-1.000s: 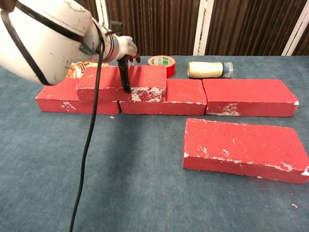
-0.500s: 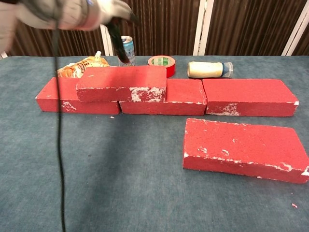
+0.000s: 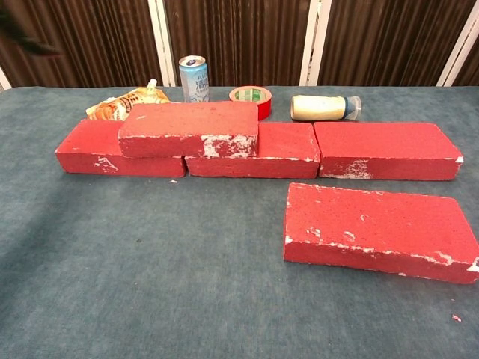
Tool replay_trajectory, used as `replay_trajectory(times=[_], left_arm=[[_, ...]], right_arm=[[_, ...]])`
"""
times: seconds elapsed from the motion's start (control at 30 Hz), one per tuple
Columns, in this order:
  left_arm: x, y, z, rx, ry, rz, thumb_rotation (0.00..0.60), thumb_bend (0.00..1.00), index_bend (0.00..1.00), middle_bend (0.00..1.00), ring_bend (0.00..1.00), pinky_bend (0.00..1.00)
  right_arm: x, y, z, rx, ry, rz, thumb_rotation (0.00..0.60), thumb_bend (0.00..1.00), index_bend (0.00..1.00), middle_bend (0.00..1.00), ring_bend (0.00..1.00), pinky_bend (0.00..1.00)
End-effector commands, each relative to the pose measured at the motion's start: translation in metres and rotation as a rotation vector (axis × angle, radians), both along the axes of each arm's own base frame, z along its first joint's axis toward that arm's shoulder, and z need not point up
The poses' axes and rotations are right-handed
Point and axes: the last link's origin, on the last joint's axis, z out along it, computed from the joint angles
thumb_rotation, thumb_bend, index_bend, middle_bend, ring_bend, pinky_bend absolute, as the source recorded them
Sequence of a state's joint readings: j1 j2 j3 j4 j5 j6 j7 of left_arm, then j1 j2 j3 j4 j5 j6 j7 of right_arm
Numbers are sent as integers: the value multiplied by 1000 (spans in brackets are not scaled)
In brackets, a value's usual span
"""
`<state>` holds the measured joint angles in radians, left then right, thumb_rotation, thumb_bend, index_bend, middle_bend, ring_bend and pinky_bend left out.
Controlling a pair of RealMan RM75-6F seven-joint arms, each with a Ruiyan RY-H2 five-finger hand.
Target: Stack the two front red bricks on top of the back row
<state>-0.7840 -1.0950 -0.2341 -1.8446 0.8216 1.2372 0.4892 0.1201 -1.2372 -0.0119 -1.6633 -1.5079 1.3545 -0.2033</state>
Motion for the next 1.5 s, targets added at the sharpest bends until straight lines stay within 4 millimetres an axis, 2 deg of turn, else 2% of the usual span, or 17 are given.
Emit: replay_trajectory(times=[0.03, 0.13, 0.3, 0.5, 0.6, 0.73, 1.13, 1.5], left_arm=[[-48, -28, 34, 58, 18, 22, 600, 221, 0, 0, 0, 10], [-73, -37, 42, 59, 19, 65, 600, 222, 0, 0, 0, 10], [-108, -59, 41, 28, 47, 123, 600, 225, 0, 0, 0, 10], [-138, -77, 40, -6, 108, 185, 600, 224, 0, 0, 0, 8], [-141, -81, 37, -27, 112, 197, 600, 224, 0, 0, 0, 7], [-140, -81, 39, -25, 130, 181, 600, 223, 0, 0, 0, 5], [-141, -85, 42, -56, 130, 228, 600, 225, 0, 0, 0, 4], [-142, -87, 41, -61, 121, 245, 600, 226, 0, 0, 0, 3]], right_arm=[[0, -1, 0, -2, 1, -1, 600, 0, 79, 104, 5, 0], [0, -1, 0, -6, -1, 0, 600, 0, 79, 104, 6, 0], [2, 1, 2, -6, -15, 2, 600, 0, 79, 104, 6, 0], [7, 5, -2, 38, -64, -7, 600, 0, 79, 104, 6, 0], [16, 6, -8, 71, -100, -12, 600, 0, 78, 104, 5, 0], [34, -4, -13, 75, -119, -7, 600, 0, 79, 104, 5, 0], [107, -37, -21, 173, -109, -107, 600, 0, 79, 96, 4, 0], [152, -54, -50, 292, -92, -98, 600, 0, 80, 93, 0, 0]])
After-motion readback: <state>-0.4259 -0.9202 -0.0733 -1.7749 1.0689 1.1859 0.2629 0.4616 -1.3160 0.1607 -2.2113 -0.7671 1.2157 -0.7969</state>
